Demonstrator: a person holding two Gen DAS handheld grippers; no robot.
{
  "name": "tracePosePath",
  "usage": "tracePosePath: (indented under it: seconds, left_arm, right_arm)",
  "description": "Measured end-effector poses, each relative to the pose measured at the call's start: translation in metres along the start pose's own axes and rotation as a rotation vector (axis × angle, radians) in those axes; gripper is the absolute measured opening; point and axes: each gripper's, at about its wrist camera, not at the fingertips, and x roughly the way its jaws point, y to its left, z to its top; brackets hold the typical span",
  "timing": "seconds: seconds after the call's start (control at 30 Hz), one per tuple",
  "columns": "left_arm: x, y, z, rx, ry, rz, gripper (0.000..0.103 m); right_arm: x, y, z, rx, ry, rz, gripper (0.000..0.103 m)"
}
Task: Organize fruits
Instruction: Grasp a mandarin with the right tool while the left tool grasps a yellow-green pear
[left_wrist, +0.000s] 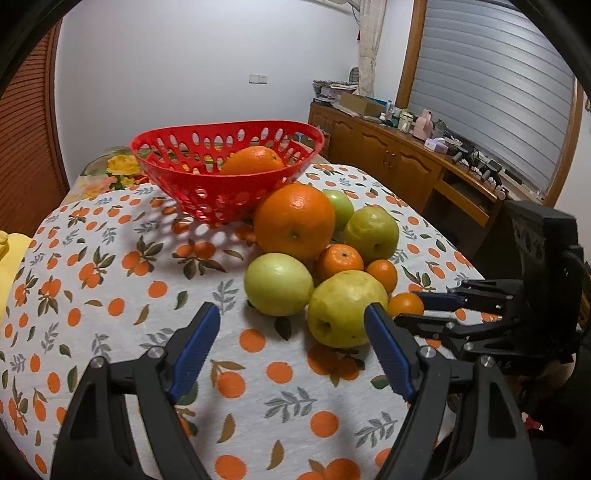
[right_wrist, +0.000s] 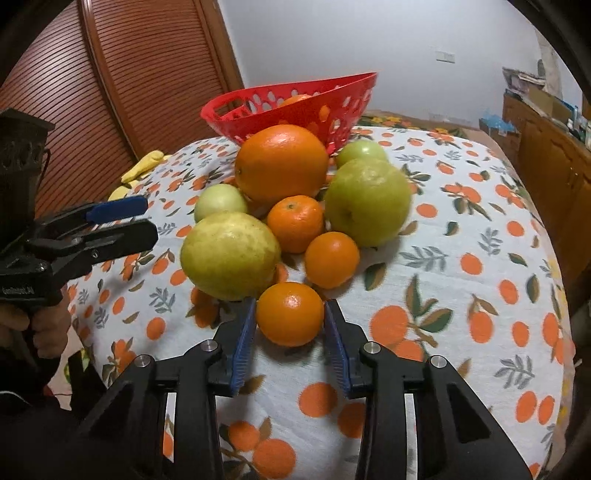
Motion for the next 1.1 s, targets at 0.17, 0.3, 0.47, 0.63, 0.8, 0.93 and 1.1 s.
tracePosePath:
  seconds: [0.17, 0.3, 0.47, 0.63, 0.8, 0.93, 1.1]
  left_arm:
    - [0.010, -0.012, -0.001, 0.004, 0.021, -0.016, 0.080]
    - [0.019, -0.019, -0.003, -0.002, 0.036, -0.021, 0.080]
    - [0.028, -0.024, -0.006, -0.023, 0.057, -0.023, 0.077]
    - [0.035, -0.031, -0.007, -0.020, 0.076, -0.035, 0.077]
    - [0.045, -0.040, -0.010, 0.003, 0.105, -0.023, 0.077]
    - [0.049, -0.041, -0.010, -0.007, 0.113, -0.027, 0.077]
    - [0.055, -0.041, -0.007, -0.019, 0.115, -0.029, 0.077]
  right_arm:
    - [-0.015, -0.016, -0.003, 0.023, -0.023, -0.040, 0.037]
    - [-0.023, -0.030, -0.005, 0.053, -0.036, -0.063, 0.037]
    - [-0.027, -0.039, -0.007, 0.078, -0.048, -0.069, 0.037]
    - [-0.025, -0.042, -0.008, 0.086, -0.048, -0.071, 0.037]
    - [-0.024, -0.043, -0.009, 0.092, -0.048, -0.070, 0.037]
    - [-0.025, -0.043, -0.010, 0.093, -0.050, -0.069, 0.037]
    - [-0.023, -0.046, -0.010, 0.099, -0.049, -0.069, 0.037]
